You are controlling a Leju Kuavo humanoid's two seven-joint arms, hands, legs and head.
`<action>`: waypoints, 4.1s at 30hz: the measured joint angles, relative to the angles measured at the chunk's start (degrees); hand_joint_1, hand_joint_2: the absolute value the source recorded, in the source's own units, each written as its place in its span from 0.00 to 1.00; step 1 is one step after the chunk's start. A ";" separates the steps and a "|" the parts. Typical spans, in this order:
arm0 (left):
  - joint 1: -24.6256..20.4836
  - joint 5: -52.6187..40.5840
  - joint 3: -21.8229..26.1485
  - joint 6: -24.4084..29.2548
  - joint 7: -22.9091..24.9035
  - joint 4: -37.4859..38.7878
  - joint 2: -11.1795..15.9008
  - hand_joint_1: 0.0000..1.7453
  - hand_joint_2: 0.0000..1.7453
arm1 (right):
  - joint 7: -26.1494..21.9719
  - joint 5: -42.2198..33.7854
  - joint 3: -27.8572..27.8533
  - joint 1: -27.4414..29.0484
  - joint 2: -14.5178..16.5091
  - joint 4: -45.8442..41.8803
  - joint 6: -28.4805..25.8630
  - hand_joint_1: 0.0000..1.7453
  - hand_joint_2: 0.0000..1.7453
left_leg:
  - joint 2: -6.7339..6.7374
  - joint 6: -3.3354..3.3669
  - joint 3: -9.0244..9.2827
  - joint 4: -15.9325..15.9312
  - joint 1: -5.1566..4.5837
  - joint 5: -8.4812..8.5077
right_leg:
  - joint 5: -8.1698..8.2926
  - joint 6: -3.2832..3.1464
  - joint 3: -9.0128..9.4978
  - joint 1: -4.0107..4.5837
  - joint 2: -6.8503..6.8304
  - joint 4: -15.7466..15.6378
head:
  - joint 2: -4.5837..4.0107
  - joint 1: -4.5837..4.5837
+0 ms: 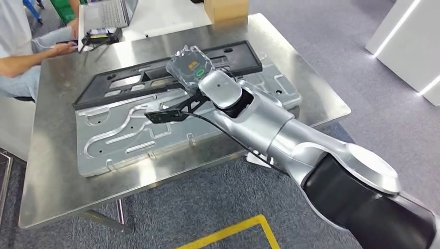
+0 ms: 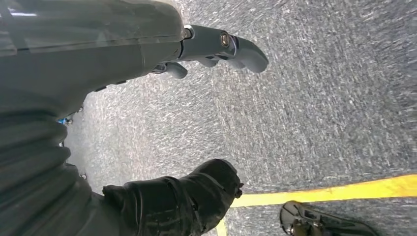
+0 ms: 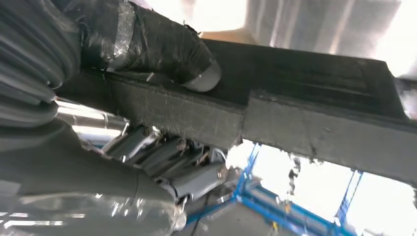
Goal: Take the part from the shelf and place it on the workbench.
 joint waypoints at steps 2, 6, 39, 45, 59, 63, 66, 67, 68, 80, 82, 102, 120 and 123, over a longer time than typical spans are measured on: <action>-0.08 0.00 0.00 0.02 -0.02 0.00 0.00 0.00 1.00 | 0.00 -0.06 0.00 0.20 0.10 0.15 -0.04 1.00 1.00 | 0.00 0.48 0.33 0.04 -0.11 -0.38 | -2.69 0.13 -4.22 -0.05 -0.07 7.81 | -0.01 0.15; -0.01 -0.09 0.00 0.04 -0.27 0.00 -0.01 0.00 1.00 | -0.02 -0.22 0.00 1.14 0.33 0.66 -0.22 1.00 1.00 | -0.26 0.52 1.27 0.50 -0.19 -1.49 | 1.81 -0.19 -6.12 -0.04 -0.09 7.04 | -0.01 0.17; 0.06 -0.58 0.00 0.53 -0.90 0.00 -0.01 0.00 1.00 | -0.69 -0.74 0.00 3.75 1.29 3.05 -2.14 1.00 1.00 | -0.27 0.05 1.73 0.71 -0.48 -2.25 | 5.57 -0.59 -2.39 0.07 -0.25 -1.70 | -0.01 0.13; -0.02 -0.79 0.00 3.15 2.04 -0.01 0.02 0.00 1.00 | -0.72 -0.93 0.00 4.34 1.48 3.18 -2.37 1.00 1.00 | -0.13 -1.58 0.79 3.18 -0.46 -4.29 | 5.42 -1.75 -0.61 -0.15 0.02 -4.56 | 0.00 -0.12; -0.13 -0.14 0.00 10.43 10.40 -0.02 1.12 0.00 1.00 | -0.57 -1.32 0.00 5.39 2.29 3.00 -2.26 1.00 1.00 | -0.17 -0.46 -0.25 0.08 -0.63 0.17 | 2.96 -0.62 1.97 0.16 0.21 -4.69 | 0.00 -0.32; -0.26 -0.06 0.01 10.46 10.22 -0.02 1.12 0.00 1.00 | -0.57 -1.47 0.00 5.26 2.39 2.87 -2.20 1.00 1.00 | -0.06 0.41 0.83 -0.68 -0.27 -0.06 | -1.49 0.12 -3.18 0.07 -0.08 5.57 | -0.01 0.04; -0.20 0.01 0.02 10.51 10.00 -0.02 1.13 0.00 1.00 | -0.57 -1.58 0.00 5.66 2.35 2.86 -2.08 1.00 1.00 | -0.12 0.67 1.24 -0.49 -0.38 -0.66 | -1.19 -0.14 -7.06 0.09 -0.08 10.32 | -0.01 0.07; -0.15 0.06 0.02 10.58 9.97 -0.02 1.12 0.00 1.00 | -0.57 -1.62 0.00 5.76 2.33 2.86 -2.05 1.00 1.00 | -0.17 0.63 1.49 -0.39 -0.43 -0.93 | 0.85 -0.41 -6.35 0.17 -0.08 7.85 | -0.01 0.08; -0.11 0.17 0.03 10.69 9.98 -0.02 1.10 0.00 1.00 | -0.57 -1.66 0.00 5.79 2.32 2.86 -2.04 1.00 1.00 | -0.20 0.54 1.74 -0.31 -0.46 -1.23 | 3.21 -0.81 -4.93 0.32 -0.10 4.06 | -0.01 0.08; -0.26 2.91 0.13 11.44 9.14 -0.04 1.45 0.00 1.00 | -0.33 -2.38 0.00 5.75 2.29 2.71 -1.99 1.00 1.00 | -0.18 0.22 3.15 -0.77 -0.90 -2.34 | 5.65 -1.69 -0.13 0.67 0.26 -5.38 | -0.01 -0.64; -0.25 3.05 0.13 11.46 8.54 -0.04 1.44 0.00 1.00 | -0.33 -2.75 0.00 5.99 2.26 2.71 -2.03 1.00 1.00 | -0.17 0.20 3.17 -0.86 -0.82 -2.35 | 5.60 -1.76 -0.14 0.78 0.26 -5.37 | -0.01 -0.64; -0.22 3.02 0.13 12.29 7.15 -0.04 1.44 0.00 1.00 | -0.33 -3.76 0.00 9.51 2.19 2.71 -2.52 1.00 1.00 | -0.19 -0.80 3.13 -0.81 -0.68 -2.37 | 5.62 -1.88 0.02 0.85 0.19 -5.41 | -0.01 -0.61; -0.21 2.89 0.13 12.57 6.66 -0.04 1.44 0.00 1.00 | -0.32 -4.55 0.00 11.68 1.70 2.71 -4.03 1.00 1.00 | -0.19 -0.80 3.14 -0.80 -0.73 -2.41 | 5.63 -1.87 0.03 0.82 0.19 -5.42 | -0.01 -0.61; -0.21 2.87 0.13 12.63 6.34 -0.04 1.44 0.00 1.00 | -0.23 -4.68 0.00 12.04 1.45 2.71 -4.27 1.00 1.00 | -0.19 -0.80 3.14 -0.80 -0.73 -2.42 | 5.63 -1.87 0.03 0.82 0.19 -5.43 | -0.01 -0.61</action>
